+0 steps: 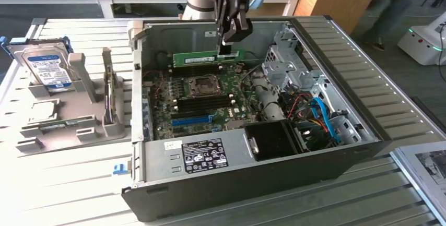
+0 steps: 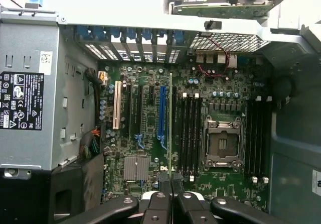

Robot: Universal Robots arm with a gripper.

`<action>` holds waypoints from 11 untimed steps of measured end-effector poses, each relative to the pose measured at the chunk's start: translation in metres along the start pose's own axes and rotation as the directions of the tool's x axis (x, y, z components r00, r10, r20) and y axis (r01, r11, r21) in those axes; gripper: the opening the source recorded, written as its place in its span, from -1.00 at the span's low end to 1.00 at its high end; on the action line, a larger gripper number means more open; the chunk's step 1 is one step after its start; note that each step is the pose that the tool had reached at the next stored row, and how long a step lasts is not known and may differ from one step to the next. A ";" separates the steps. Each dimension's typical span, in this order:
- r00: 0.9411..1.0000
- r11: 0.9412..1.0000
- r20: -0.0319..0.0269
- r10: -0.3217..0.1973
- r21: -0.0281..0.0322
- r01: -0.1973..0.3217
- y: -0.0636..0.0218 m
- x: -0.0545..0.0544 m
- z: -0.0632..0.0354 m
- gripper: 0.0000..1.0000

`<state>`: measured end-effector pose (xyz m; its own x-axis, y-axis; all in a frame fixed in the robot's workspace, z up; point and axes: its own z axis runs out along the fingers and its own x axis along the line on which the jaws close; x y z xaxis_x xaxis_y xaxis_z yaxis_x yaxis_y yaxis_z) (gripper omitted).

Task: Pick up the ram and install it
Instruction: 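Pick up the ram and move it above insertion slot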

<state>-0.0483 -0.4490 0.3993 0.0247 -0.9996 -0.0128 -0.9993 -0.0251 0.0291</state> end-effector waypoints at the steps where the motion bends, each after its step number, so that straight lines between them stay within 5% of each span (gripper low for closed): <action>1: 1.000 1.000 0.000 0.000 0.000 0.000 0.0000 0.000 0.0011 -0.76; 11: 1.000 1.000 0.000 0.000 0.000 0.000 -0.0005 0.000 0.0154 -0.76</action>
<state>-0.0483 -0.4490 0.3839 0.0248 -0.9996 -0.0126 -0.9993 -0.0251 0.0292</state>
